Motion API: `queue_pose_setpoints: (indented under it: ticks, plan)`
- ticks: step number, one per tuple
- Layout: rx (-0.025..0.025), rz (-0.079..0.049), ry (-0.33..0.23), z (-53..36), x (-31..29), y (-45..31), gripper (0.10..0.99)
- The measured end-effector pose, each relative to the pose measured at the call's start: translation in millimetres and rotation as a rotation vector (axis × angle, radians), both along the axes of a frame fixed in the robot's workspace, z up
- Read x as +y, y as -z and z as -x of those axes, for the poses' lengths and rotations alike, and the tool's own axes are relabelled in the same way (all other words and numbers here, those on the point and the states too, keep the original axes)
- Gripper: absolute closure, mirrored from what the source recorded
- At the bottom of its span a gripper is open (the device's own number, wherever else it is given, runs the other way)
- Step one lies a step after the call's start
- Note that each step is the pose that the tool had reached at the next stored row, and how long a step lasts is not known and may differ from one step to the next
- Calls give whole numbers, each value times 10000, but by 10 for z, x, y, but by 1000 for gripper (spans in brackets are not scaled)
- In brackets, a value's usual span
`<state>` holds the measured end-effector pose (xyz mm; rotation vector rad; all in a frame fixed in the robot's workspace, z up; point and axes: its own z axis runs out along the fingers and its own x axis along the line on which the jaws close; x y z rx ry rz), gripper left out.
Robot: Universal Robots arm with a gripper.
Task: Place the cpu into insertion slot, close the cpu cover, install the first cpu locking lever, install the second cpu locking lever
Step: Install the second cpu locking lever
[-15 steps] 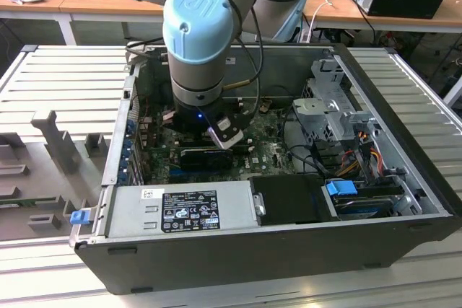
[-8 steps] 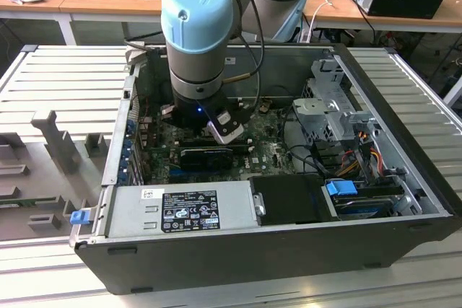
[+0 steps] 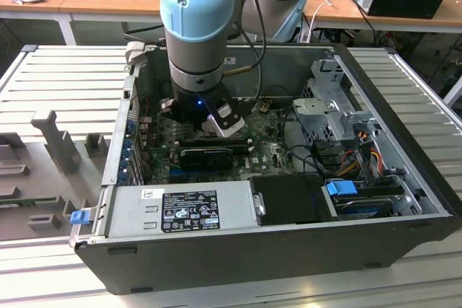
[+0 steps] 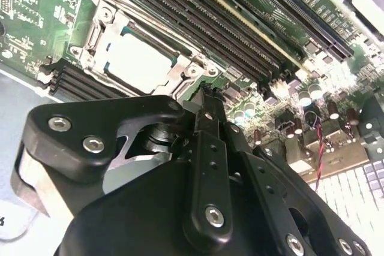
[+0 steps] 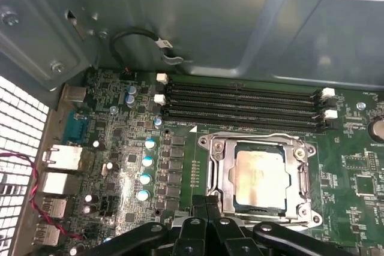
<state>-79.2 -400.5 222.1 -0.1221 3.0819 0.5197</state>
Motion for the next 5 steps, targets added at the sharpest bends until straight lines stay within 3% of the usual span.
queue_pose_setpoints:
  ticks: [5]
  plan:
    - [-2,-3,0,0,0,-35,980]
